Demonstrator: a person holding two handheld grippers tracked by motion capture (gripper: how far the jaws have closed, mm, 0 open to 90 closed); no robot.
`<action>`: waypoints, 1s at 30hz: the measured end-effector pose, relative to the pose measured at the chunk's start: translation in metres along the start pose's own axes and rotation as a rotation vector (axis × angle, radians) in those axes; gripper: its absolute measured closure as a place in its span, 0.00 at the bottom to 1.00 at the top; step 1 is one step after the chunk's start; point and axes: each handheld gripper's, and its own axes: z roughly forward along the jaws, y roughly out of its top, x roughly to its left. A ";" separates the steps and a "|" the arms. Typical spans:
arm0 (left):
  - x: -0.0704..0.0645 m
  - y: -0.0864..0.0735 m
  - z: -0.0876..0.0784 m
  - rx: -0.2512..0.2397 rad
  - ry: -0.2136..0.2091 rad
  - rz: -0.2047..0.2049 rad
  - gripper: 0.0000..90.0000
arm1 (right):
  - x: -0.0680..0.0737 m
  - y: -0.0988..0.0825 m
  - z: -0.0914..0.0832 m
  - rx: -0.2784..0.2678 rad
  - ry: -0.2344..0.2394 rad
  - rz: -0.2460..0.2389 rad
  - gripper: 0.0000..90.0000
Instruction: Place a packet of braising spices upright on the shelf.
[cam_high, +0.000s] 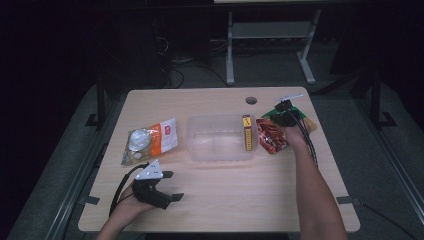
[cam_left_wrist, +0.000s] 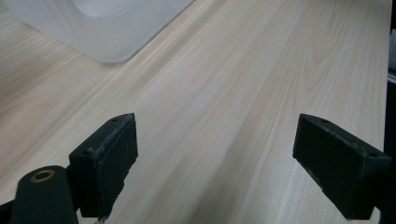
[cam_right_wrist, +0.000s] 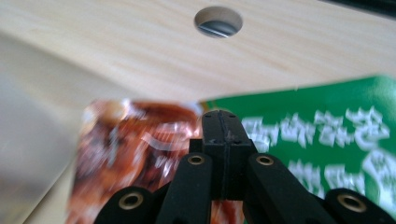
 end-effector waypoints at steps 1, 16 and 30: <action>0.000 0.000 0.000 -0.002 -0.001 -0.001 0.15 | -0.001 0.004 0.006 0.010 -0.006 0.000 1.00; -0.003 0.000 0.008 0.026 -0.023 0.024 0.16 | -0.009 0.003 0.037 -0.003 -0.053 0.005 1.00; -0.001 -0.003 0.008 0.039 -0.025 0.009 0.16 | -0.011 -0.017 0.030 -0.038 -0.021 0.012 1.00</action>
